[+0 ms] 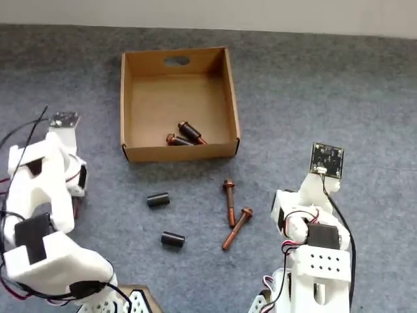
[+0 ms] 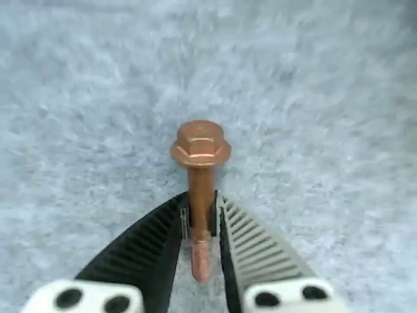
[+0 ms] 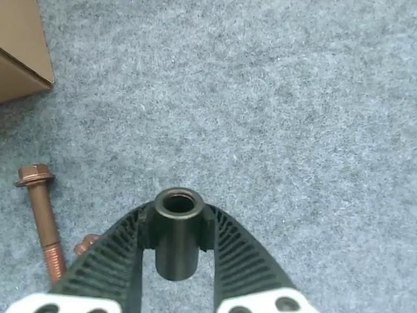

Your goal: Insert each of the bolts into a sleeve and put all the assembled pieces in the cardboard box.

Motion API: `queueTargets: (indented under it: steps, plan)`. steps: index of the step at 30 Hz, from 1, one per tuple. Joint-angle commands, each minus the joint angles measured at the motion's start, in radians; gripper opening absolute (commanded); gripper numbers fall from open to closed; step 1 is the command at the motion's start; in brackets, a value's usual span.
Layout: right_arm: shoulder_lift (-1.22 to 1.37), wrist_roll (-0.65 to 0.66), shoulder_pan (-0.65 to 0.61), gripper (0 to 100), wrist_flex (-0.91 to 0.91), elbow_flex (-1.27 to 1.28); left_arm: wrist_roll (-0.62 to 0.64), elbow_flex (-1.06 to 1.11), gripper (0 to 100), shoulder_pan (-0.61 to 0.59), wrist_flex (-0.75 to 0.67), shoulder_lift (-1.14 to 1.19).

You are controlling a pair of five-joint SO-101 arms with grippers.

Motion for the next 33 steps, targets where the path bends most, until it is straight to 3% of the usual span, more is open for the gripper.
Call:
queueTargets:
  steps: [1, 4, 10, 16, 33]
  plan:
    - [-0.013, -0.005, 0.005, 0.5, -0.018, -0.005, -0.015, 0.028, 1, -0.004, -0.052, -0.058]
    - [-0.013, -0.006, 0.005, 0.5, -0.018, -0.005, -0.015, 0.027, 3, 0.010, -0.057, -0.061]
    - [-0.013, -0.006, 0.005, 0.5, -0.018, -0.005, -0.015, 0.030, 19, 0.035, -0.121, -0.058]
    - [-0.013, -0.006, 0.005, 0.5, -0.018, -0.005, -0.012, 0.030, 16, 0.033, -0.216, -0.058]
    - [-0.013, -0.006, 0.008, 0.5, -0.016, -0.005, -0.011, 0.035, 13, 0.168, -0.146, -0.056]
